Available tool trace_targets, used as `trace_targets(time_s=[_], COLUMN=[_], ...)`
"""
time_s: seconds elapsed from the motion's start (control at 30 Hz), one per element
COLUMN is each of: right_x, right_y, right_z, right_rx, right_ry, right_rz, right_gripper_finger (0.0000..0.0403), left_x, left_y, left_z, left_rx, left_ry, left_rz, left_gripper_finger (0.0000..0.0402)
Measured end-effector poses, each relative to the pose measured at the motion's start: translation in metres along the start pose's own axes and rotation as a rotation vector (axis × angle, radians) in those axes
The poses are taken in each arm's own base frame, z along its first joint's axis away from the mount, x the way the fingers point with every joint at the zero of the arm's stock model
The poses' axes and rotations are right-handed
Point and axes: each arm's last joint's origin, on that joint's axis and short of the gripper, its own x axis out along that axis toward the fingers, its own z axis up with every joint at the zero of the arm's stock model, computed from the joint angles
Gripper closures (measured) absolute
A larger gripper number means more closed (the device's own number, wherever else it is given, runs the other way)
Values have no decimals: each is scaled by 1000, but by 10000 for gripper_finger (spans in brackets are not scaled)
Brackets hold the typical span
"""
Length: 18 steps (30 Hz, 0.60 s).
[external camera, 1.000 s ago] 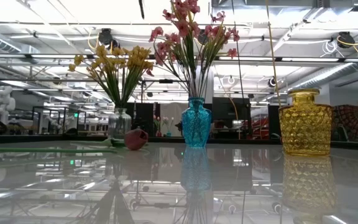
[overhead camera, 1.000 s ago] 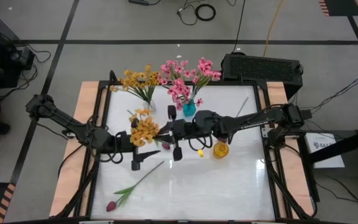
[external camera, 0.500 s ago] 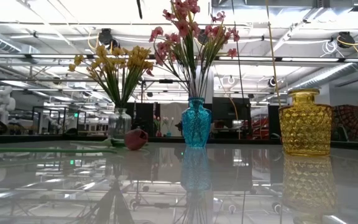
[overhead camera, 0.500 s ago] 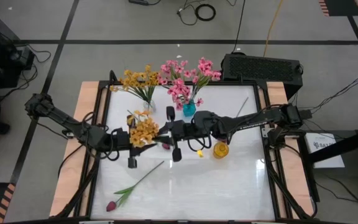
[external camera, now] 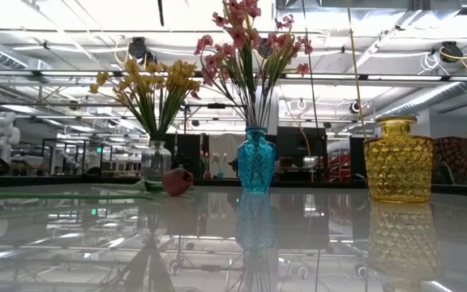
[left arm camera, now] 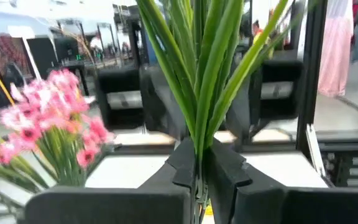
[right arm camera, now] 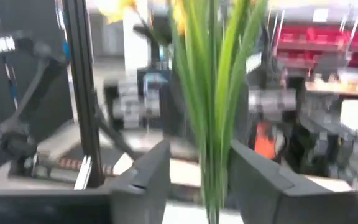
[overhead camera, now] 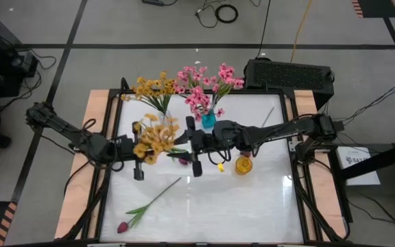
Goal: Sort flowers into vase by color
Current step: Put the yellow flowers into the transparent vase
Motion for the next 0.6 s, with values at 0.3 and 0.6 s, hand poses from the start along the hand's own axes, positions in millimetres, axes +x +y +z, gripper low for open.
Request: trace_targets(time_s=[0.3,0.6], right_x=[-9,3], right_y=[0,0], right_z=[-2,-12], right_rx=[0,7], right_ry=[121,72], right_rz=[1,-1], right_gripper_finger=[183,214], left_x=[-9,-4], left_y=[6,3], left_z=[9,11], left_rx=[-41,4], left_ry=[-53,-86], left_rz=[-26,-45], left_gripper_finger=[376,376])
